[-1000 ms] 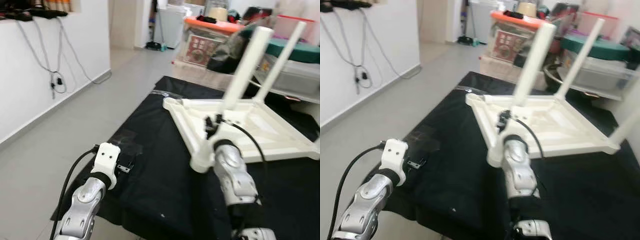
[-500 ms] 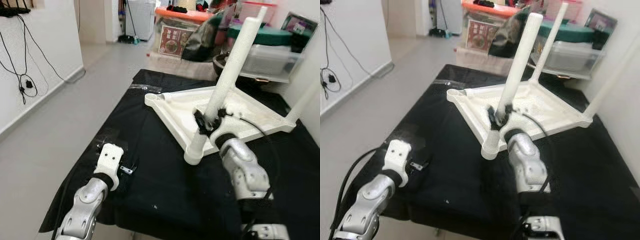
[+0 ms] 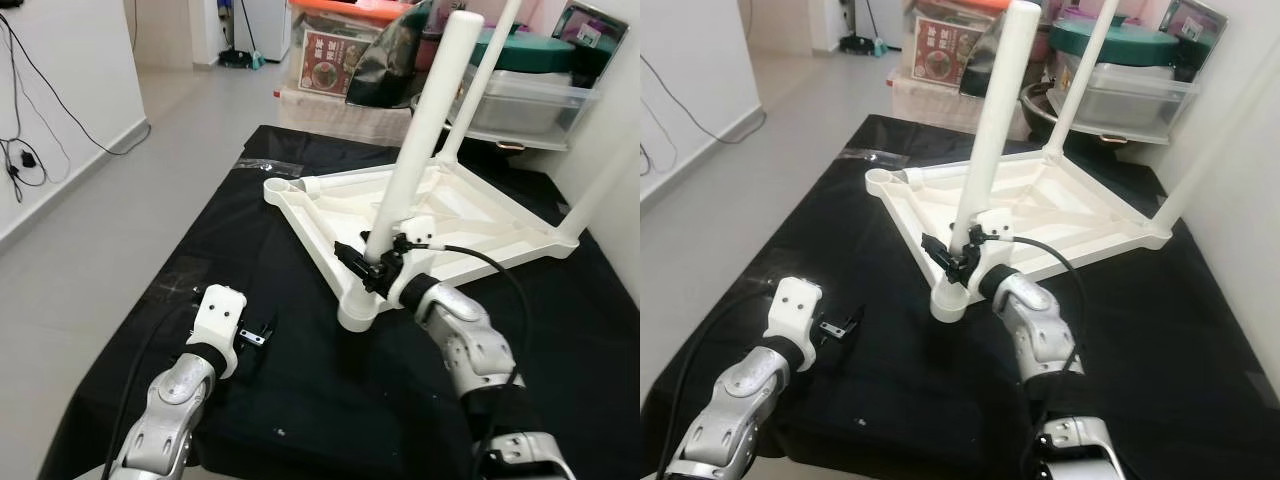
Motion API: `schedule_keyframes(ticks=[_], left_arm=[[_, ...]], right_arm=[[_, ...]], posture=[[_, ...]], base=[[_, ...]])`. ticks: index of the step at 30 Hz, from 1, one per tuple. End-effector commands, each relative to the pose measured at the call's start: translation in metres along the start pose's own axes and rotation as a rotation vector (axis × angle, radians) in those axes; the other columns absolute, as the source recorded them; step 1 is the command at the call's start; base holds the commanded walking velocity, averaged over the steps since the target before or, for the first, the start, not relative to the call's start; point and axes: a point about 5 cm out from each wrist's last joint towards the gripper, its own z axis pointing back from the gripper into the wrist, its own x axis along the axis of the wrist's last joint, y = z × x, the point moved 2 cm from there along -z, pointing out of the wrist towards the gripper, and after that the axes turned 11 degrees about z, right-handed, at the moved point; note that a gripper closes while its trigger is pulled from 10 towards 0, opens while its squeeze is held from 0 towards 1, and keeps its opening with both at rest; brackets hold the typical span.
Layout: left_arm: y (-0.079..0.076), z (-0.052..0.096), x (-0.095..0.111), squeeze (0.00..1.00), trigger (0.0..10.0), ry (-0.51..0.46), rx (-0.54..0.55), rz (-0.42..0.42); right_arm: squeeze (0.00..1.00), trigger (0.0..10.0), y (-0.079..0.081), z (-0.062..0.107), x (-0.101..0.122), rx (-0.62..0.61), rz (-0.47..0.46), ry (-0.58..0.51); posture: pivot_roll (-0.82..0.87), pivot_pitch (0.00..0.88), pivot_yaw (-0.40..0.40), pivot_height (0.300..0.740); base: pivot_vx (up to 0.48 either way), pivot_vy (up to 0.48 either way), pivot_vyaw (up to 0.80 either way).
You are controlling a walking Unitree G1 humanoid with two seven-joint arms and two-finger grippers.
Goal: Building children table
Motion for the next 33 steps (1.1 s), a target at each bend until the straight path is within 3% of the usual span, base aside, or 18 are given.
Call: schedule_keyframes(ticks=[1,2,3,4,5,7,10,13,14,15,21,22,26,27,29,30,31,33], left_arm=[[-0.002,0.001,-0.002,0.00,10.0,0.006,-0.006,-0.002],[-0.002,0.001,-0.002,0.00,10.0,0.006,-0.006,-0.002],[-0.003,0.001,-0.002,0.00,10.0,0.007,-0.008,-0.002],[-0.003,0.001,-0.002,0.00,10.0,0.008,-0.009,-0.002],[-0.003,0.001,-0.002,0.00,10.0,0.008,-0.009,-0.002],[-0.003,0.002,-0.003,0.00,10.0,0.009,-0.006,-0.001],[-0.002,0.002,-0.003,0.00,10.0,0.009,-0.005,-0.001],[-0.003,0.003,-0.004,0.00,10.0,0.013,-0.009,-0.002],[-0.004,0.003,-0.005,0.00,10.0,0.015,-0.013,-0.002],[-0.004,0.003,-0.005,0.00,10.0,0.017,-0.016,-0.003],[-0.004,0.003,-0.005,0.00,10.0,0.017,-0.017,-0.004],[-0.004,0.003,-0.005,0.00,10.0,0.017,-0.017,-0.005],[-0.002,0.003,-0.005,0.00,10.0,0.014,-0.011,-0.007],[-0.002,0.003,-0.005,0.00,10.0,0.014,-0.010,-0.007],[-0.002,0.003,-0.005,0.00,10.0,0.014,-0.010,-0.007],[-0.002,0.003,-0.004,0.00,10.0,0.014,-0.012,-0.008],[-0.002,0.003,-0.004,0.00,10.0,0.014,-0.012,-0.008],[-0.003,0.002,-0.004,0.00,10.0,0.014,-0.015,-0.008]], right_arm=[[0.00,0.0,-0.013,0.000,-0.007,-0.163,-0.018,0.040],[0.00,0.0,-0.013,0.000,-0.007,-0.163,-0.018,0.040],[0.00,0.0,-0.022,0.002,-0.010,-0.264,-0.014,0.060],[0.00,0.0,-0.042,0.012,-0.016,-0.487,-0.023,0.112],[0.00,0.0,-0.042,0.012,-0.016,-0.487,-0.023,0.112],[0.00,0.0,-0.063,0.051,-0.025,-0.844,0.048,0.180],[0.00,0.0,-0.065,0.065,-0.026,-0.935,0.084,0.183],[0.00,0.0,-0.046,0.078,-0.021,-0.944,0.136,0.179],[0.00,6.2,-0.040,0.077,-0.018,-0.917,0.147,0.178],[0.00,10.0,-0.035,0.074,-0.016,-0.879,0.148,0.176],[0.00,10.0,-0.033,0.062,-0.010,-0.809,0.141,0.137],[1.00,10.0,-0.036,0.060,-0.004,-0.812,0.118,0.101],[1.00,10.0,-0.042,0.045,0.015,-0.739,0.103,0.023],[0.00,10.0,-0.041,0.037,0.022,-0.647,0.089,-0.002],[0.00,10.0,-0.040,0.033,0.026,-0.587,0.079,-0.016],[0.00,10.0,-0.037,0.028,0.031,-0.491,0.049,-0.036],[0.00,10.0,-0.037,0.028,0.031,-0.491,0.049,-0.036],[0.00,10.0,-0.026,0.021,0.033,-0.226,0.011,-0.066]], posture=[[0.09,0.000,-0.128,0.740],[0.09,0.000,-0.128,0.740],[0.09,0.000,-0.129,0.740],[0.09,0.000,-0.130,0.740],[0.09,0.000,-0.130,0.740],[0.09,0.000,-0.128,0.740],[0.09,0.000,-0.128,0.740],[0.08,0.000,-0.120,0.740],[0.08,0.000,-0.118,0.740],[0.08,0.000,-0.115,0.740],[0.08,0.000,-0.115,0.740],[0.08,0.000,-0.119,0.740],[0.09,0.000,-0.123,0.740],[0.09,0.000,-0.121,0.740],[0.09,0.000,-0.121,0.740],[0.09,0.000,-0.119,0.740],[0.09,0.000,-0.119,0.740],[0.08,0.000,-0.116,0.740]], base=[[0.000,0.000,0.00],[0.000,0.000,0.00],[0.000,0.000,0.00],[0.000,0.000,0.00],[0.000,0.000,0.00],[0.000,0.000,0.00],[0.000,0.000,0.00],[0.000,0.000,0.00],[0.000,0.000,0.00],[0.000,0.000,0.00],[0.000,0.000,0.00],[0.000,0.000,0.00],[0.000,0.000,0.00],[0.000,0.000,0.00],[0.000,0.000,0.00],[0.000,0.000,0.00],[0.000,0.000,0.00],[0.000,0.000,0.00]])
